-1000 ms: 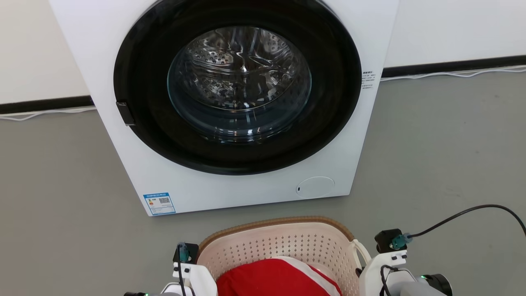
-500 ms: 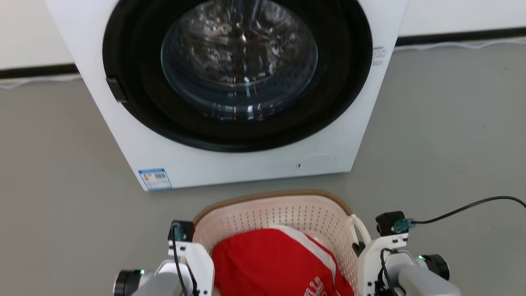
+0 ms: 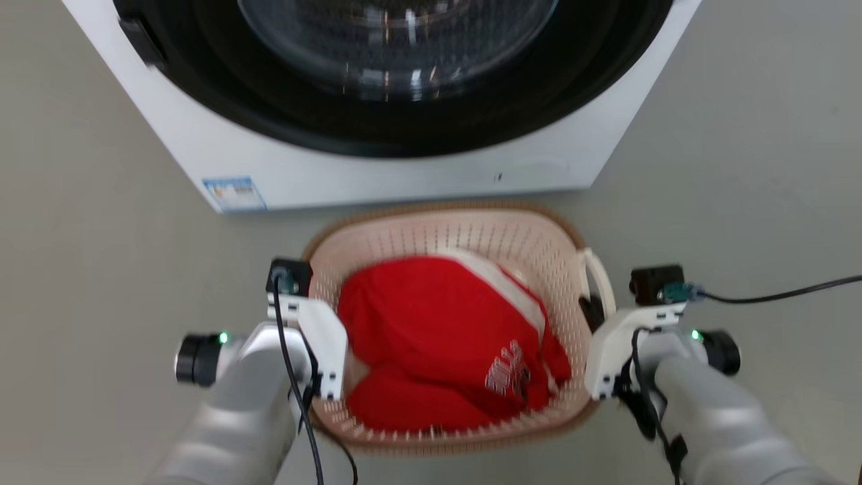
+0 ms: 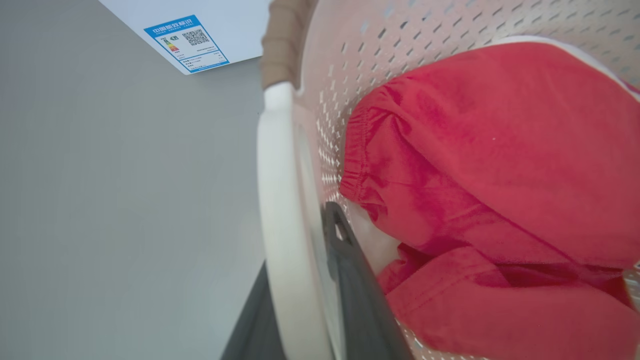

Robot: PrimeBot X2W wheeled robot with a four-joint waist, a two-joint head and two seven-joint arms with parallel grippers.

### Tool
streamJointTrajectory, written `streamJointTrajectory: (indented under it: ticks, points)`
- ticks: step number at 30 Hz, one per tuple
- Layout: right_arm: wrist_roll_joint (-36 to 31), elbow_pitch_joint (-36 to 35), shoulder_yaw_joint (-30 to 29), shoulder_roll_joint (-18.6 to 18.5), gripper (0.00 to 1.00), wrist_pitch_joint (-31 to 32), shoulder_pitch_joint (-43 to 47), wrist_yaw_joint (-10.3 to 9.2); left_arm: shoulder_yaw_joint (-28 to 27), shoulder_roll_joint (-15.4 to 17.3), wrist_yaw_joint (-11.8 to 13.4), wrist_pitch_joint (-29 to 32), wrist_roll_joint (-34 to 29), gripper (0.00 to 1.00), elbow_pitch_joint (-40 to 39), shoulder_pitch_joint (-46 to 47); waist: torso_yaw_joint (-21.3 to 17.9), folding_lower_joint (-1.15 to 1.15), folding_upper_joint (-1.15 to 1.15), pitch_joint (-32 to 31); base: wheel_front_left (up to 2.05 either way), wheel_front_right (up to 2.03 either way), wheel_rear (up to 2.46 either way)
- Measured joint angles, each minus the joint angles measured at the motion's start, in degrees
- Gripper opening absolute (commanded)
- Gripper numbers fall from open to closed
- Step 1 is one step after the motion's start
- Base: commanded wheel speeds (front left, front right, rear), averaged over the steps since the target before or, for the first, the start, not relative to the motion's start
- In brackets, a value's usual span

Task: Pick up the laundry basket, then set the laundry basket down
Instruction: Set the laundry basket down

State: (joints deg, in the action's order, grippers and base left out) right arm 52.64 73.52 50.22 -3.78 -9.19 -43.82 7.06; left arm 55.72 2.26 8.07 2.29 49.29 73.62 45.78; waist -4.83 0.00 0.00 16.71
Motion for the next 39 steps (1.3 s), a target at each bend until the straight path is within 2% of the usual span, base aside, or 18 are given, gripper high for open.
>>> streamJointTrajectory:
  ticks: [16,24,39]
  points:
    - [0.32,-0.52,-0.49,-0.15,0.00,-4.52,-9.38,0.00,-0.91,1.67,2.60,-8.17,-0.45,0.00,0.19,8.82,1.74,0.00,0.00,16.16,0.00,0.00,0.00]
    - [-4.35,-2.97,-6.58,-0.18,0.00,-4.52,-14.38,0.00,-1.60,3.26,3.34,-11.80,-0.46,0.00,0.14,14.66,1.11,0.00,0.00,22.85,0.00,0.00,0.00]
    - [-14.23,-6.34,-17.07,-0.10,0.00,-4.52,-15.21,0.00,-1.56,4.14,4.02,-12.12,-0.54,0.00,0.02,18.70,0.33,0.00,0.00,31.13,0.00,0.00,0.00]
